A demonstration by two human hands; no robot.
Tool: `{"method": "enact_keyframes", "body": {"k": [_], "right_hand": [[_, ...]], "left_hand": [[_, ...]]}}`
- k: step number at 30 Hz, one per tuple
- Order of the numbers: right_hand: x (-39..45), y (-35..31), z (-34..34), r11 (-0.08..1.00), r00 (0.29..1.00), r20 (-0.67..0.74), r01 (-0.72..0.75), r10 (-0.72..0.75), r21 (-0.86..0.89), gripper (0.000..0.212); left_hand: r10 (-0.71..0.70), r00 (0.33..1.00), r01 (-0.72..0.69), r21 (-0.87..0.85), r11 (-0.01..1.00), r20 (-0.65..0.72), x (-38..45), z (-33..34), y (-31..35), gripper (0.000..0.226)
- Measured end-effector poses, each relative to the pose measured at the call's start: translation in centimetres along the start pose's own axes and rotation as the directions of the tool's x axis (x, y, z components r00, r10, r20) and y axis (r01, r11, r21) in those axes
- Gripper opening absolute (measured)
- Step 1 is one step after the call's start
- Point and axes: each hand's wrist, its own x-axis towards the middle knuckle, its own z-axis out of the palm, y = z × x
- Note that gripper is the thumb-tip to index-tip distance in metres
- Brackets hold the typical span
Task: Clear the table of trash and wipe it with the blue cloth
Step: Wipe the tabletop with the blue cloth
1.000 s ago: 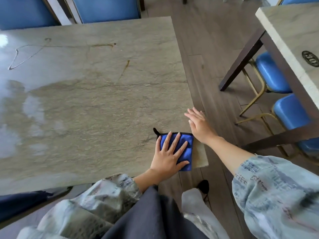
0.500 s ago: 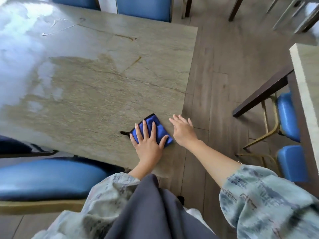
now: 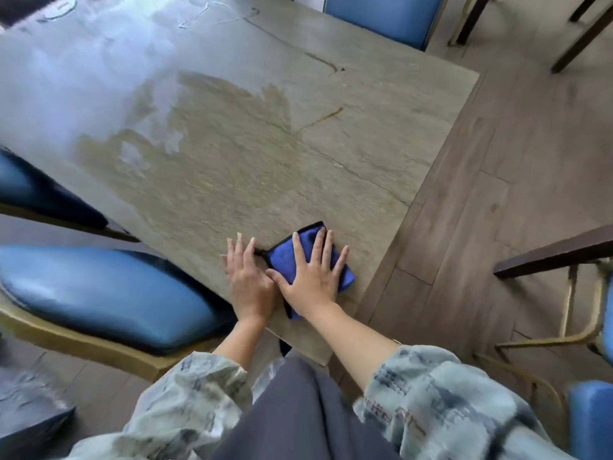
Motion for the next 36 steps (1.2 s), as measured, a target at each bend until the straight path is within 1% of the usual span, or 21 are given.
{"method": "enact_keyframes", "body": {"k": [2, 6, 9, 11, 13, 16, 17, 18, 19, 20, 22, 24, 25, 26, 29, 30, 31, 32, 33, 34, 36], "right_hand": [[-0.2, 0.4, 0.6, 0.998, 0.998, -0.042, 0.054, -0.056, -0.045, 0.084], [1.0, 2.8, 0.8, 0.984, 0.976, -0.123, 0.177, -0.178, -0.025, 0.066], [4.0, 4.7, 0.3, 0.944, 0.930, -0.185, 0.329, -0.317, 0.036, 0.065], [6.2, 5.7, -0.2, 0.922, 0.908, -0.206, 0.384, -0.366, 0.055, 0.064], [7.9, 5.8, -0.6, 0.938, 0.926, -0.199, 0.341, -0.322, 0.068, 0.061], [8.7, 3.2, -0.3, 0.985, 0.971, -0.197, 0.152, -0.134, 0.076, 0.061], [8.7, 2.0, -0.1, 0.990, 0.975, -0.194, 0.123, -0.107, 0.070, 0.061], [8.9, 1.0, 0.1, 0.987, 0.973, -0.184, 0.151, -0.137, 0.063, 0.061], [9.1, 0.5, 0.3, 0.969, 0.959, -0.166, 0.241, -0.231, 0.045, 0.061], [9.6, 0.4, 0.4, 0.931, 0.924, -0.135, 0.364, -0.358, 0.028, 0.060], [11.4, 1.6, -0.1, 0.811, 0.811, -0.051, 0.584, -0.583, 0.011, 0.059], [13.5, 3.2, -1.2, 0.707, 0.706, 0.016, 0.708, -0.708, 0.006, 0.057], [14.3, 3.9, -1.8, 0.683, 0.683, 0.036, 0.730, -0.730, 0.004, 0.057], [14.9, 4.3, -2.1, 0.694, 0.694, 0.035, 0.720, -0.719, 0.011, 0.057], [14.9, 4.6, -2.1, 0.811, 0.813, -0.041, 0.583, -0.581, 0.061, 0.060], [14.0, 4.7, -1.9, 0.836, 0.839, -0.063, 0.545, -0.541, 0.071, 0.061], [12.9, 5.0, -1.7, 0.839, 0.842, -0.079, 0.539, -0.534, 0.074, 0.061], [11.5, 5.6, -1.6, 0.814, 0.817, -0.078, 0.576, -0.571, 0.073, 0.061], [10.2, 6.5, -1.5, 0.760, 0.763, -0.066, 0.647, -0.643, 0.068, 0.061], [9.2, 7.7, -1.6, 0.680, 0.683, -0.035, 0.730, -0.730, 0.065, 0.061], [8.4, 10.6, -2.0, 0.477, 0.474, 0.060, 0.876, -0.879, 0.072, 0.060]], "left_hand": [[0.015, 1.000, -0.015, 0.080, 0.997, -0.002, 0.1, 0.2, 0.0, 0.059], [-0.013, 0.999, 0.009, 0.131, 0.991, 0.033, 0.4, 0.4, 0.0, 0.052], [-0.026, 0.998, 0.016, 0.183, 0.983, 0.056, 0.6, 0.8, 0.0, 0.051], [-0.024, 0.997, 0.008, 0.232, 0.973, 0.069, 0.7, 0.9, 0.0, 0.056], [-0.023, 0.996, 0.001, 0.254, 0.967, 0.084, 0.6, 0.9, 0.1, 0.059], [-0.030, 0.996, 0.007, 0.265, 0.964, 0.082, 0.5, 0.9, 0.0, 0.059], [-0.034, 0.996, 0.012, 0.266, 0.964, 0.078, 0.5, 0.9, 0.0, 0.059], [-0.037, 0.997, 0.016, 0.266, 0.964, 0.073, 0.5, 0.9, 0.1, 0.058], [-0.038, 0.997, 0.018, 0.264, 0.964, 0.069, 0.4, 0.9, 0.1, 0.058], [-0.038, 0.997, 0.019, 0.259, 0.966, 0.065, 0.4, 0.9, 0.2, 0.058], [-0.033, 0.998, 0.018, 0.242, 0.970, 0.059, 0.4, 0.8, 0.3, 0.057], [-0.025, 0.999, 0.015, 0.223, 0.975, 0.043, 0.4, 0.9, 0.2, 0.056], [-0.021, 0.999, 0.014, 0.218, 0.976, 0.029, 0.4, 0.9, 0.2, 0.055], [-0.016, 1.000, 0.012, 0.220, 0.975, 0.017, 0.4, 0.9, 0.2, 0.053], [0.022, 0.999, -0.012, 0.299, 0.954, -0.031, 0.0, 0.9, 0.5, 0.054], [0.016, 0.999, 0.001, 0.341, 0.940, -0.048, -0.1, 0.9, 0.6, 0.057], [-0.013, 0.997, 0.039, 0.376, 0.926, -0.072, -0.3, 0.9, 0.7, 0.062], [-0.066, 0.991, 0.106, 0.395, 0.913, -0.114, -0.5, 1.0, 1.0, 0.065], [-0.136, 0.976, 0.193, 0.391, 0.900, -0.168, -0.9, 1.2, 1.5, 0.068], [-0.211, 0.951, 0.283, 0.364, 0.887, -0.226, -1.4, 1.6, 2.2, 0.070], [-0.337, 0.885, 0.427, 0.271, 0.862, -0.321, -2.8, 2.6, 4.0, 0.067]]}}
